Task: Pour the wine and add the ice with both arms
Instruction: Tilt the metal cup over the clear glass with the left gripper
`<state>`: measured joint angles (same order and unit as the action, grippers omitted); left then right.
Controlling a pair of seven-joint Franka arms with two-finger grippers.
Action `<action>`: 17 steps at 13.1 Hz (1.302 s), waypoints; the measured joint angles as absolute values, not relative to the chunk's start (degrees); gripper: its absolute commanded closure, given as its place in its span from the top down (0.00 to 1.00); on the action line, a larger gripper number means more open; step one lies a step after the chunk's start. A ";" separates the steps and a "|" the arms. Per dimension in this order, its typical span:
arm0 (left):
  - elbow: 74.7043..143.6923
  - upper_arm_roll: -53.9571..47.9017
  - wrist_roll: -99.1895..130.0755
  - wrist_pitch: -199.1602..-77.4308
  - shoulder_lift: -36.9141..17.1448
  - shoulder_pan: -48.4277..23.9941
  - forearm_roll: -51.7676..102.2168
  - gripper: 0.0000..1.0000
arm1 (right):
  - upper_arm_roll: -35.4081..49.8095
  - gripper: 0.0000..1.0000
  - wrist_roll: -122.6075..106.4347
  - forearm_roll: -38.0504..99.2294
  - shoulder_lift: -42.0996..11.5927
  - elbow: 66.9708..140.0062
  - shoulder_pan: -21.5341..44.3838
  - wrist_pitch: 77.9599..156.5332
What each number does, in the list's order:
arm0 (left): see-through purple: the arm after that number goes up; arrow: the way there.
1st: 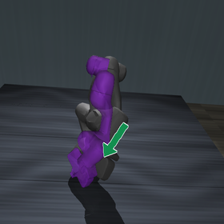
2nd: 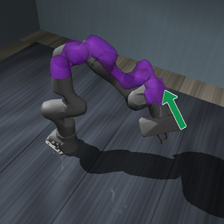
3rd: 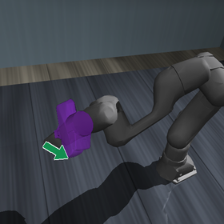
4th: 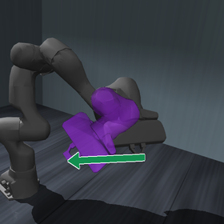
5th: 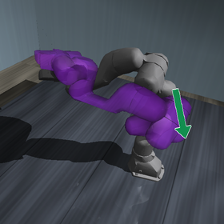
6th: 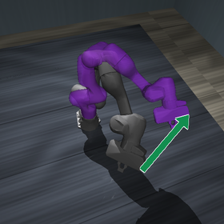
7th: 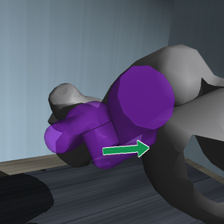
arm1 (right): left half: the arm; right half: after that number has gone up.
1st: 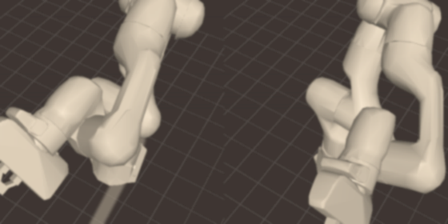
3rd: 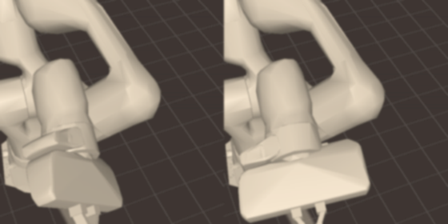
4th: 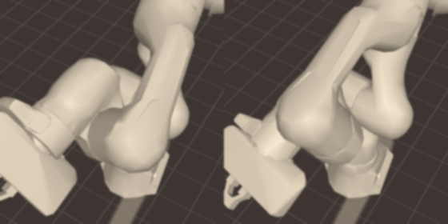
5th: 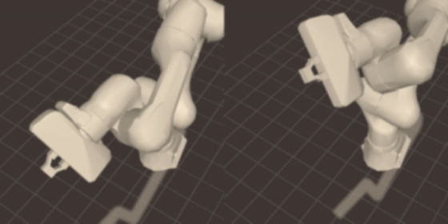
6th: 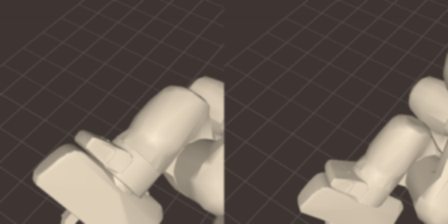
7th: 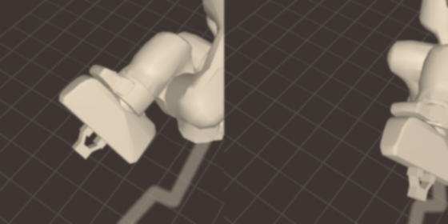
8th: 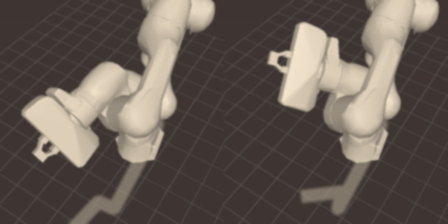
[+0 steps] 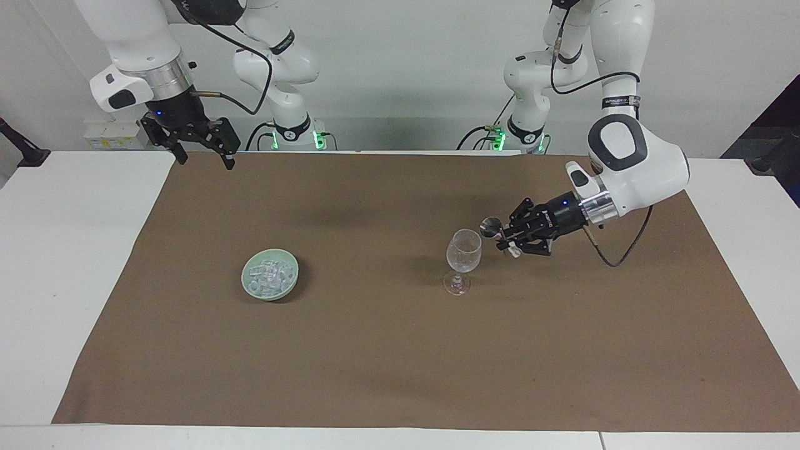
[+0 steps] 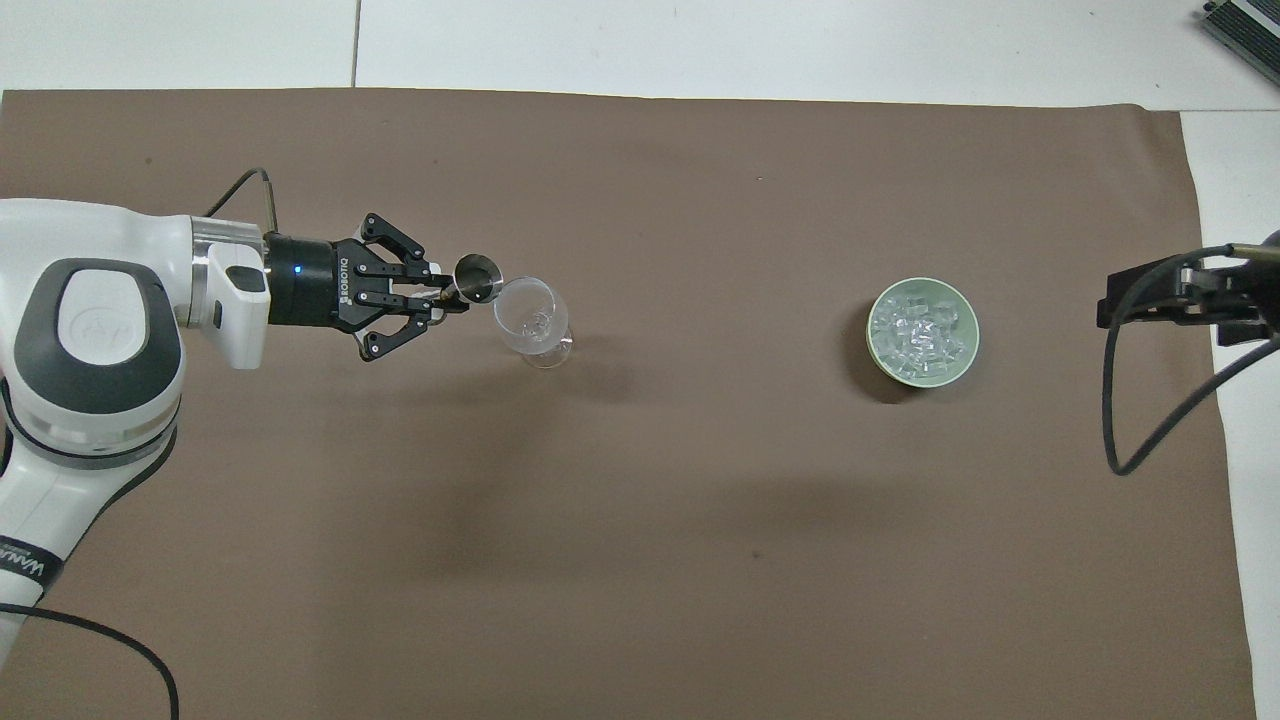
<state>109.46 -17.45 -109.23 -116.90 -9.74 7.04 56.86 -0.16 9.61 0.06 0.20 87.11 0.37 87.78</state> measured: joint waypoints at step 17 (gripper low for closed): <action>108.50 -17.41 -98.73 -120.19 -8.92 3.58 46.31 0.00 | -0.16 1.00 9.61 0.06 0.20 87.11 0.37 87.78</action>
<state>108.50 -17.41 -98.73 -120.19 -8.92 3.58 46.31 -0.16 9.61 0.06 0.20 87.11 0.37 87.78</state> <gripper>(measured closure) 0.789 0.000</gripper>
